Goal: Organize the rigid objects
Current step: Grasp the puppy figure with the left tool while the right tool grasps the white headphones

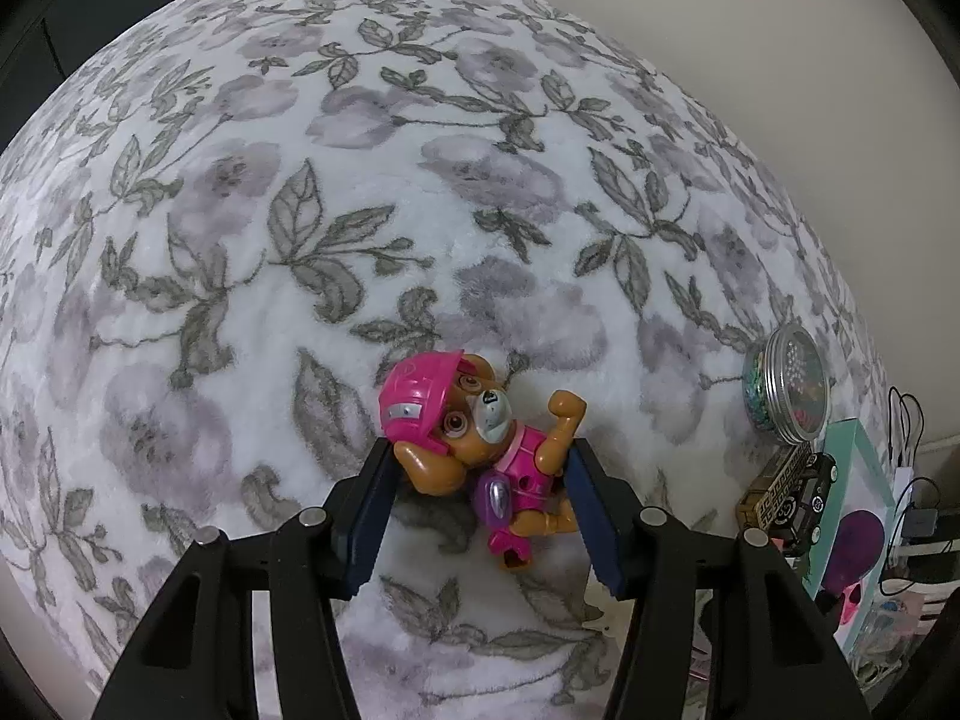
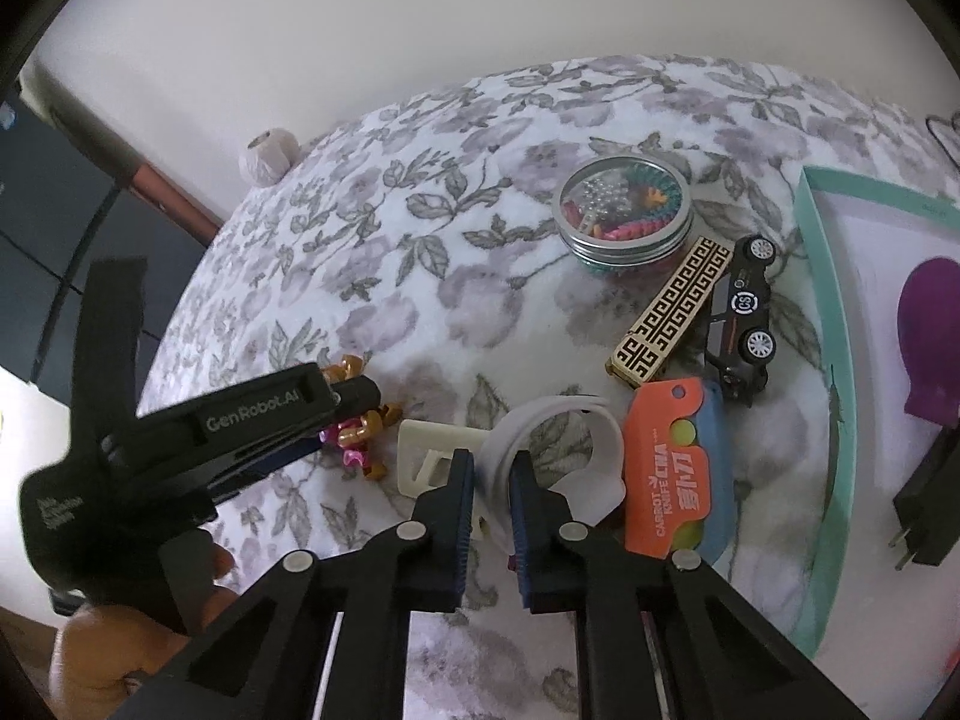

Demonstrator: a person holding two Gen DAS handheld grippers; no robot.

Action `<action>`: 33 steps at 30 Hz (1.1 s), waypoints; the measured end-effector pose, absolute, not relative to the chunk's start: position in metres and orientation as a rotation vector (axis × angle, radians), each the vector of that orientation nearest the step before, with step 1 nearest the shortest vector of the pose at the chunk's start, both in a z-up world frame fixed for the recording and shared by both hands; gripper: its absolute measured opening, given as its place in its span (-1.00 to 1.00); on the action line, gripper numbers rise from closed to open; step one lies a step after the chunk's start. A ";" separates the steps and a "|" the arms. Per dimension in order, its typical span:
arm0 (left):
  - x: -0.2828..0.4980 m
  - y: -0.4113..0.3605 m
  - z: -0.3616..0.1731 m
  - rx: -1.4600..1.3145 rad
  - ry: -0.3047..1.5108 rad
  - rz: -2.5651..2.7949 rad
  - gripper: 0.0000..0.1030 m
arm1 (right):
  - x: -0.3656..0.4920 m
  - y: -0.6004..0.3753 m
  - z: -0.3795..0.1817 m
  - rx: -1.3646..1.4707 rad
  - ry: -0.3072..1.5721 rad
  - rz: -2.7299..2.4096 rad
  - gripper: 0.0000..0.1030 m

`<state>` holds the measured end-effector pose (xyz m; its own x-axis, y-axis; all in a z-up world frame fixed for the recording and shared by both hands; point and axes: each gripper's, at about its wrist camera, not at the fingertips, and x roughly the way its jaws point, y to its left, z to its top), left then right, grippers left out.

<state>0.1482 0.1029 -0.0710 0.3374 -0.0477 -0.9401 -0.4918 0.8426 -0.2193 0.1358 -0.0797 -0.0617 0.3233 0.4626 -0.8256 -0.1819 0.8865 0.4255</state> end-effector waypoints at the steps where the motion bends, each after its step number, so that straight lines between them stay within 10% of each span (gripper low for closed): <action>1: 0.147 0.103 -0.071 -0.525 1.203 0.309 0.12 | 0.136 -0.081 -0.061 0.287 1.170 0.432 -0.76; 12: 0.134 0.112 -0.053 -0.555 1.161 0.308 -0.01 | 0.138 -0.102 -0.040 0.386 1.121 0.451 -0.81; 15: 0.134 0.112 -0.044 -0.557 1.142 0.303 -0.46 | 0.139 -0.107 -0.030 0.408 1.097 0.464 -0.82; 21: 0.131 0.113 -0.044 -0.577 1.143 0.290 -0.71 | 0.140 -0.114 -0.022 0.427 1.076 0.461 -0.82; 27: 0.134 0.115 -0.053 -0.633 1.149 0.279 -0.71 | 0.140 -0.115 -0.025 0.423 1.089 0.450 -0.82; 33: 0.137 0.117 -0.055 -0.656 1.135 0.278 -0.21 | 0.140 -0.114 -0.026 0.419 1.095 0.448 -0.82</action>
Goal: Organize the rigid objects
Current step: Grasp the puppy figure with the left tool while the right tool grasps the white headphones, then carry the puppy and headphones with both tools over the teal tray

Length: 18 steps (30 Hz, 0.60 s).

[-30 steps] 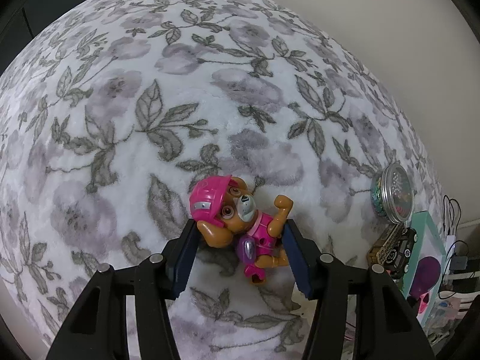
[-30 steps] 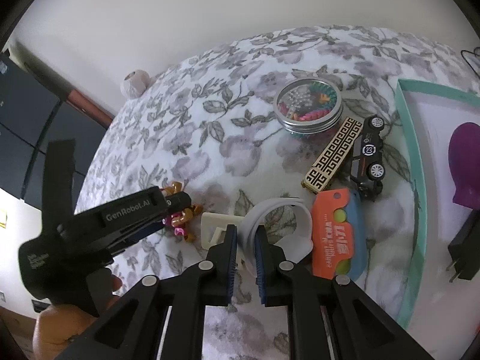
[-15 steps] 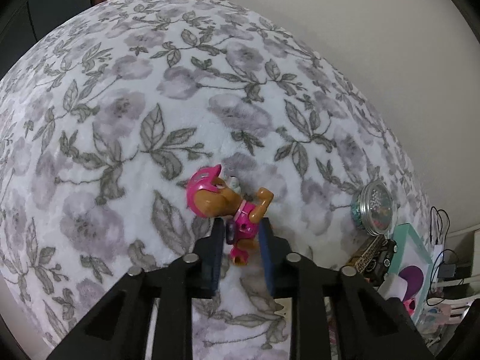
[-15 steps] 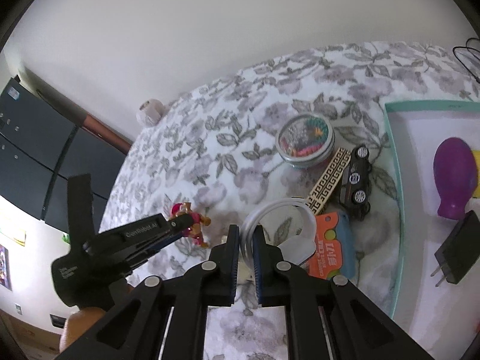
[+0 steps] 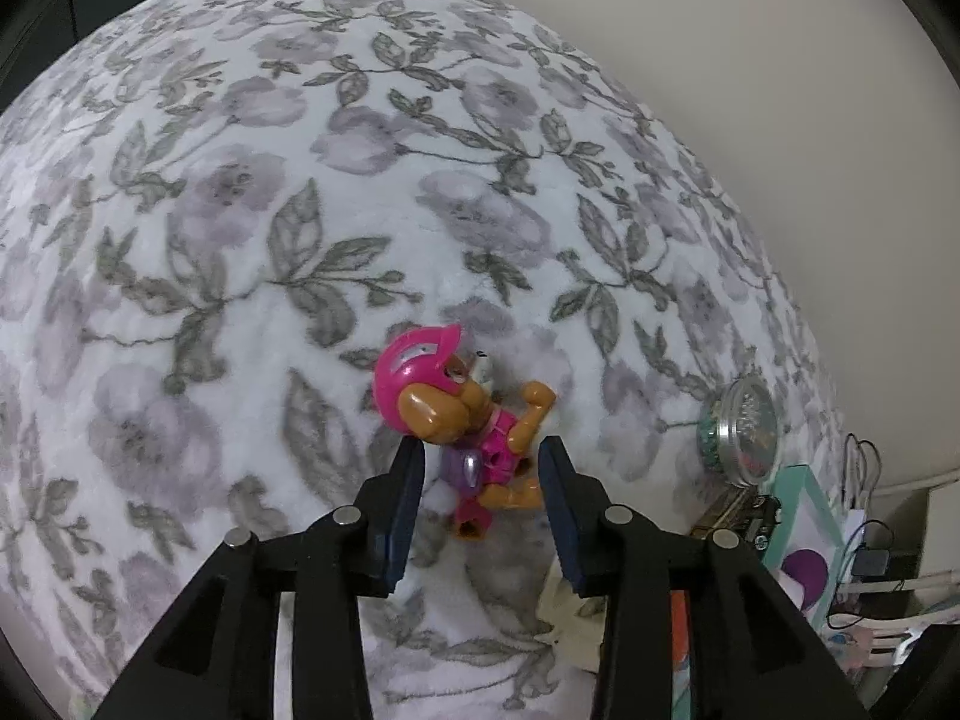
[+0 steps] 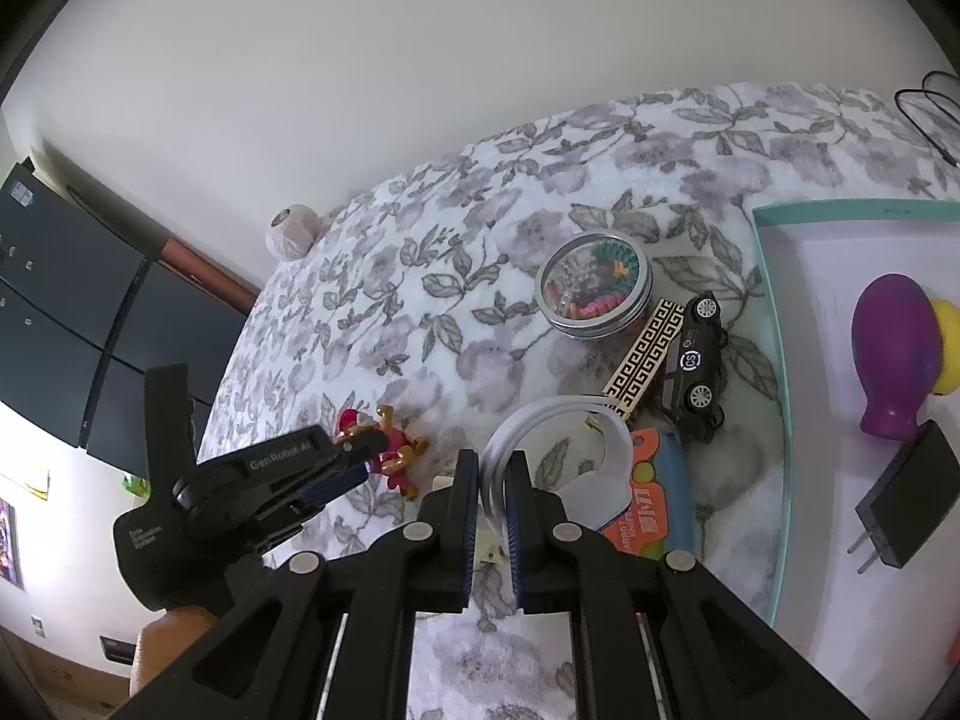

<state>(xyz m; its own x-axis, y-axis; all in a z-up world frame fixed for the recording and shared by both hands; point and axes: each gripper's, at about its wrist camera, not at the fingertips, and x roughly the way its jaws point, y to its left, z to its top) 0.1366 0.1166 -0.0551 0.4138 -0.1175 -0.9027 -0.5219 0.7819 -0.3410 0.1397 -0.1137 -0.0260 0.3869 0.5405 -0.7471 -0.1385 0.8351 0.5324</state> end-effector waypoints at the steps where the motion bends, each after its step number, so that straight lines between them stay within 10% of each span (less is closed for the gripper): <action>1: 0.138 0.115 -0.057 -0.656 1.138 0.274 -0.21 | 0.140 -0.113 -0.026 0.417 1.095 0.449 -0.82; 18: 0.145 0.105 -0.062 -0.572 1.117 0.272 -0.28 | 0.140 -0.116 -0.026 0.416 1.100 0.434 -0.82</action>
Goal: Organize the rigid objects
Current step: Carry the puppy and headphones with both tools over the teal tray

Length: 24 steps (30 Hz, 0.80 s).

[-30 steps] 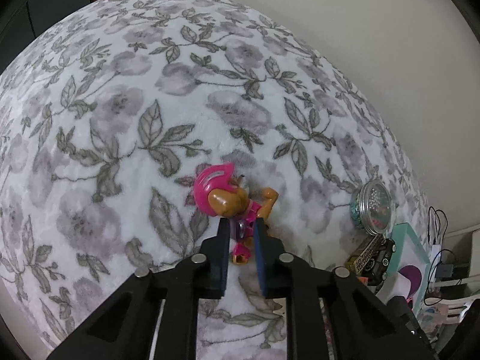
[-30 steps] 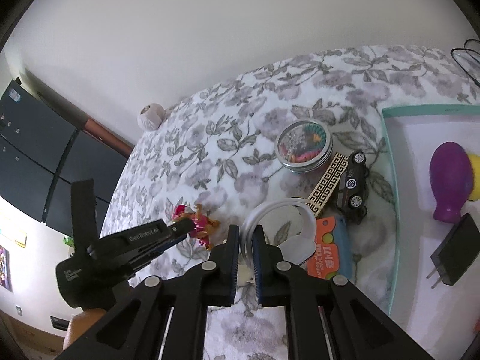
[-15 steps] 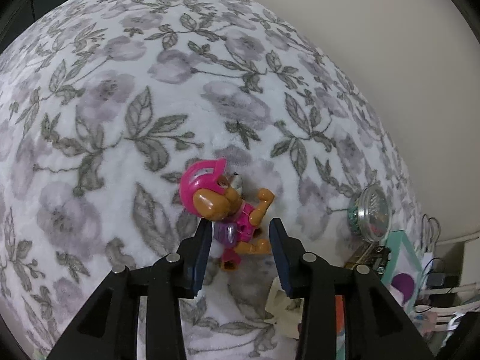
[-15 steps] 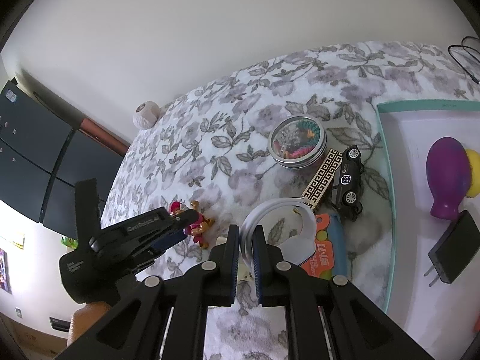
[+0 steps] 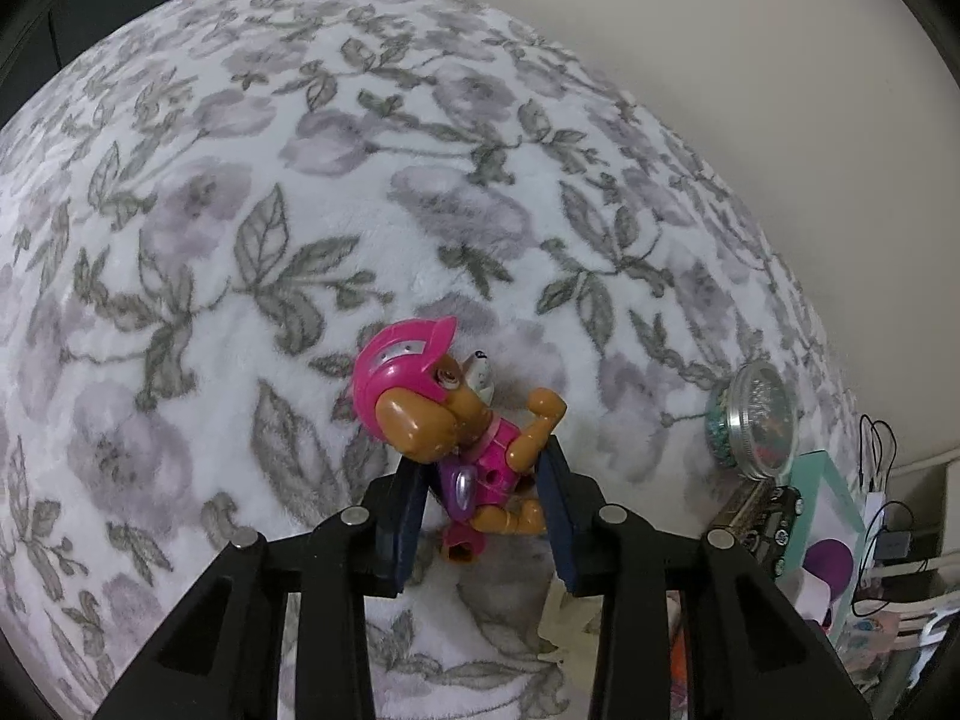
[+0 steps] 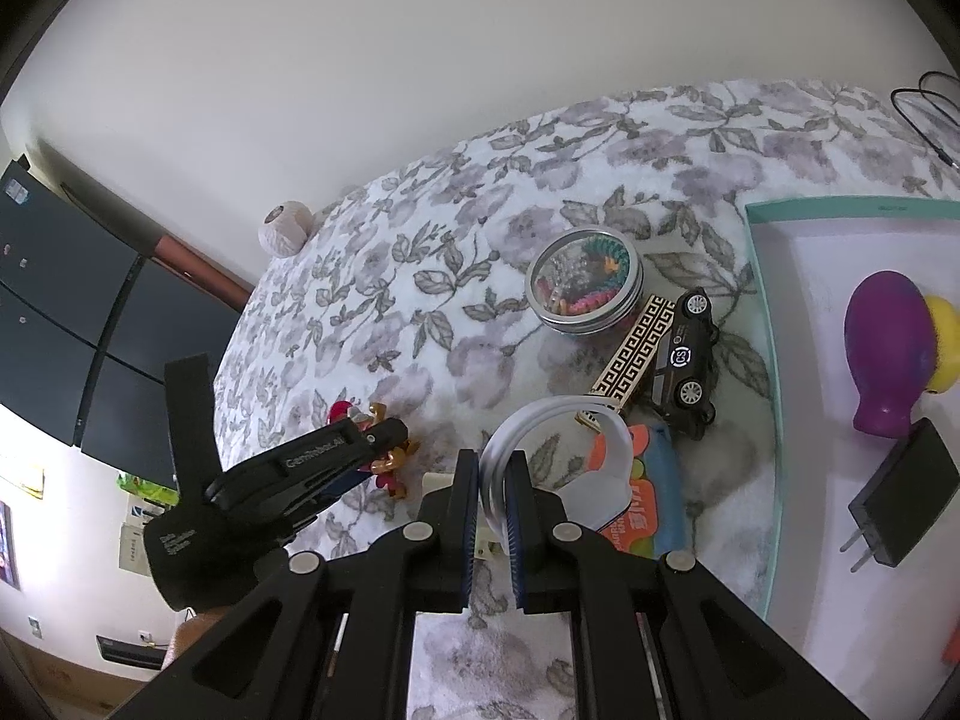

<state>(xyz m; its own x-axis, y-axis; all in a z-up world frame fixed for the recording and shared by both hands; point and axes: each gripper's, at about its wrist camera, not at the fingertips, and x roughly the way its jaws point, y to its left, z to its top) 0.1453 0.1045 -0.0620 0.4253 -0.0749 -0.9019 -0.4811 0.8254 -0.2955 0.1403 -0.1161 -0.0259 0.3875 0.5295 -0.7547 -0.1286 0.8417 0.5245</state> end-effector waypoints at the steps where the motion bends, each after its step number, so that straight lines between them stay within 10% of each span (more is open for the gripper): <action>1: 0.146 0.104 -0.059 -0.573 1.109 0.269 -0.28 | 0.140 -0.117 -0.025 0.418 1.099 0.435 -0.82; 24: 0.140 0.022 0.068 -0.470 0.882 -0.021 -0.28 | 0.135 -0.231 0.039 0.441 0.952 0.207 -0.82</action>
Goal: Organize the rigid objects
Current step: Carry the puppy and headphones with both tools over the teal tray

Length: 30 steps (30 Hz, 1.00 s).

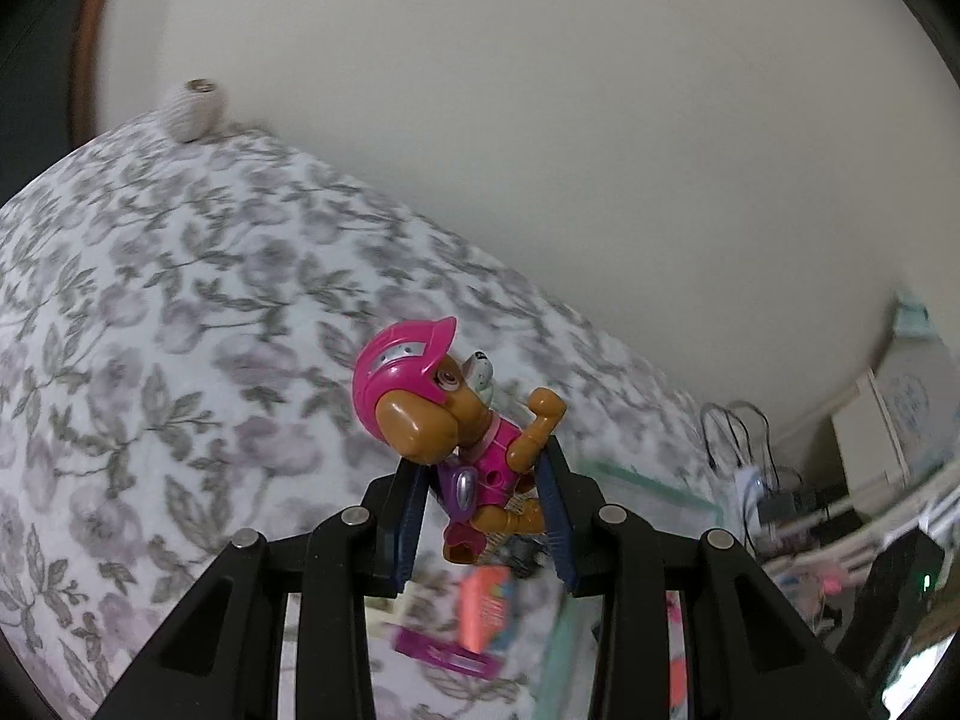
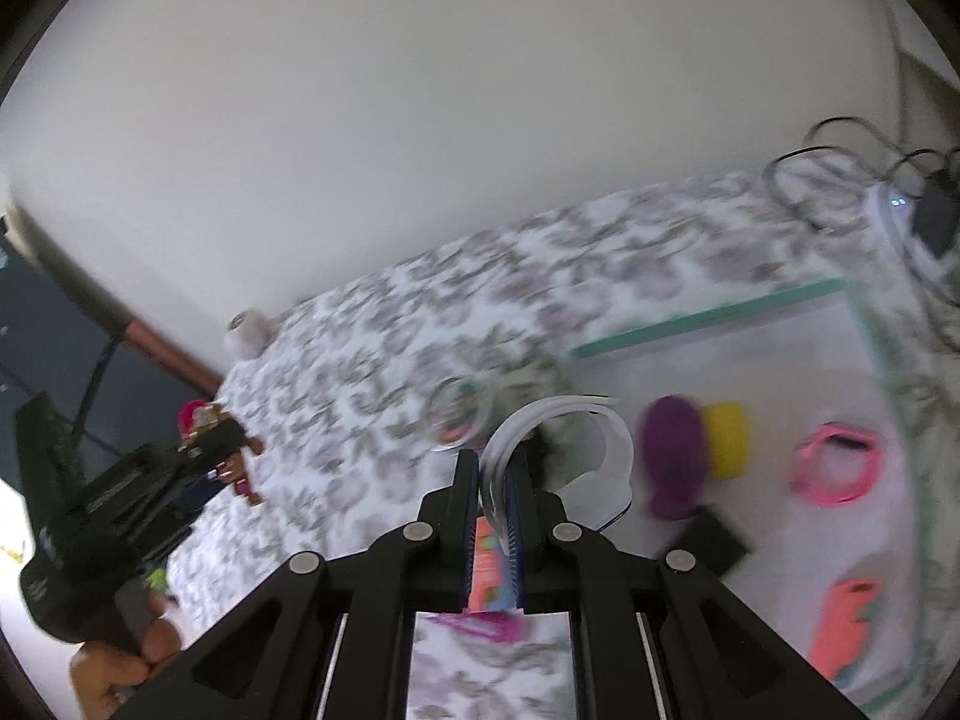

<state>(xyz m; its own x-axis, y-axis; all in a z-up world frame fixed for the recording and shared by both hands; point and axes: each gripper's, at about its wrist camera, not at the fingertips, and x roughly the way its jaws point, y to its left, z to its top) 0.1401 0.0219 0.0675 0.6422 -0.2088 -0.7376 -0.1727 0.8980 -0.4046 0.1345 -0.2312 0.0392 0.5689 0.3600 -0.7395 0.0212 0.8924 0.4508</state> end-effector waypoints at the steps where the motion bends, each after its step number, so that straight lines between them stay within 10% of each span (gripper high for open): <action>1: 0.141 0.012 0.067 -0.454 0.893 -0.042 -0.28 | 0.134 -0.239 0.040 0.442 0.951 0.190 -0.82; 30: 0.112 -0.171 -0.039 -0.139 1.330 -0.335 -0.27 | 0.131 -0.318 -0.030 0.306 1.239 -0.066 -0.81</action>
